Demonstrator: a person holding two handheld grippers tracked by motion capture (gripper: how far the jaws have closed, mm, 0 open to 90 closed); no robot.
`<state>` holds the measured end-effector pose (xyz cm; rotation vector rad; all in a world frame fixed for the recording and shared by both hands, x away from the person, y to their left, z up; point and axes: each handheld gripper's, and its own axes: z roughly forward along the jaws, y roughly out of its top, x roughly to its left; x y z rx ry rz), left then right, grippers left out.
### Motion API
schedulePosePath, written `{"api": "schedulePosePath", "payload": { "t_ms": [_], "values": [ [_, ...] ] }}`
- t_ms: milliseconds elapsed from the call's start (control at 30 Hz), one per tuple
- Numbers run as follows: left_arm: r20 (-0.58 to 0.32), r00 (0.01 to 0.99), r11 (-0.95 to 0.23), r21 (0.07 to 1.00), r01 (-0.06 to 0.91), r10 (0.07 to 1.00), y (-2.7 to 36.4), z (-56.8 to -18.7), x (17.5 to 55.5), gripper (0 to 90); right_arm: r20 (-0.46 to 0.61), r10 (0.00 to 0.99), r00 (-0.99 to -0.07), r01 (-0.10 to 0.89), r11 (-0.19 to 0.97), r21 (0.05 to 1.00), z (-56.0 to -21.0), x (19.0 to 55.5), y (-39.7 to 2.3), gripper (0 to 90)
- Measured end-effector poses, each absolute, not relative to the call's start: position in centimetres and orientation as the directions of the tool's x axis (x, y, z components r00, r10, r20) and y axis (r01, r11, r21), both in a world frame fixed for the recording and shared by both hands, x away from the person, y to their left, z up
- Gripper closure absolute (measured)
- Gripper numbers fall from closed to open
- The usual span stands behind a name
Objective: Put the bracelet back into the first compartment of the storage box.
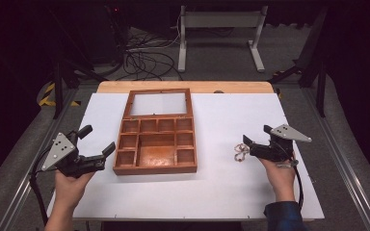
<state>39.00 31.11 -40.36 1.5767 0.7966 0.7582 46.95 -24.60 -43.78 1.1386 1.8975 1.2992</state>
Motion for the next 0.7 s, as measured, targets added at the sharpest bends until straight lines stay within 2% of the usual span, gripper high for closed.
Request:
{"api": "schedulePosePath", "payload": {
  "t_ms": [200, 467, 700],
  "values": [
    [0.039, 0.556, -0.107, 0.990, 0.090, 0.830, 31.1, -40.4, 39.0, 4.7, 0.011, 0.885, -0.466, 0.364, 0.181, 0.914, -44.6, 47.6, -24.7, 22.1],
    [0.035, 0.563, -0.110, 0.989, 0.100, 0.826, 31.1, -40.5, 39.1, 4.6, 0.008, 0.882, -0.471, 0.436, 0.225, 0.872, -45.7, 48.4, -24.7, 23.9],
    [0.035, 0.571, -0.116, 0.988, 0.107, 0.820, 31.0, -40.5, 39.1, 4.6, 0.018, 0.884, -0.467, 0.491, 0.242, 0.837, -46.8, 48.9, -24.6, 29.9]
  ]
}}
